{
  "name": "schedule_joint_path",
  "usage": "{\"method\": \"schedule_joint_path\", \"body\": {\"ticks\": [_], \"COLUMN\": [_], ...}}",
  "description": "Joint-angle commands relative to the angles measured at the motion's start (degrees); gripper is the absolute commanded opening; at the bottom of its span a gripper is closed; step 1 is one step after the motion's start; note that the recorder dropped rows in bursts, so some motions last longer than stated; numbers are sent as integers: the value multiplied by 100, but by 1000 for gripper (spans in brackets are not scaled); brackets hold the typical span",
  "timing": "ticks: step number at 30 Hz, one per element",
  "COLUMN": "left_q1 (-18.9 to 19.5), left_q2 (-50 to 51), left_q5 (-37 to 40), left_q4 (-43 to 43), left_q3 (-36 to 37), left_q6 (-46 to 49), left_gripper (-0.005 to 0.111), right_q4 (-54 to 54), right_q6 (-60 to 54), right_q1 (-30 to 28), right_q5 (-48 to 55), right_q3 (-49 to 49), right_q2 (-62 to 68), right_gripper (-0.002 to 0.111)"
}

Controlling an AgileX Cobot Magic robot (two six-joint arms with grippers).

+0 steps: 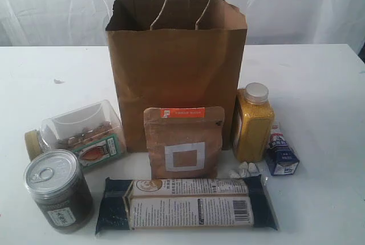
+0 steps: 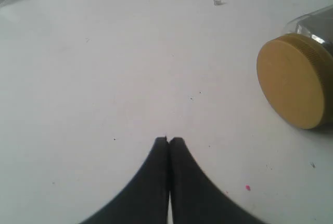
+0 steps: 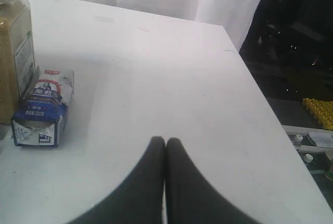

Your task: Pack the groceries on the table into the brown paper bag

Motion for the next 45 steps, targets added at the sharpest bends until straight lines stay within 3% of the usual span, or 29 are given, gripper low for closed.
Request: {"method": "schedule_joint_path", "body": {"ticks": [1, 20, 29, 33, 45], "left_q1": [-13, -13, -13, -13, -13], "left_q2": [-27, -27, -27, -27, -27], "left_q5": [-13, -13, -13, -13, -13], "left_q4": [-14, -14, -14, -14, -14], "left_q3": [21, 21, 21, 21, 21], "left_q6": [10, 10, 10, 10, 10], "left_gripper": [0, 0, 0, 0, 0], "right_q4": [22, -14, -108, -108, -34], "right_q6": [21, 20, -17, -17, 520], "right_q1": [-6, -6, -6, -6, -6], "right_q5": [-79, -124, -807, -1775, -6158], "right_q3": [-22, -22, -22, -22, -22], "right_q2": [-6, -6, -6, -6, -6], "right_gripper": [0, 0, 0, 0, 0]}}
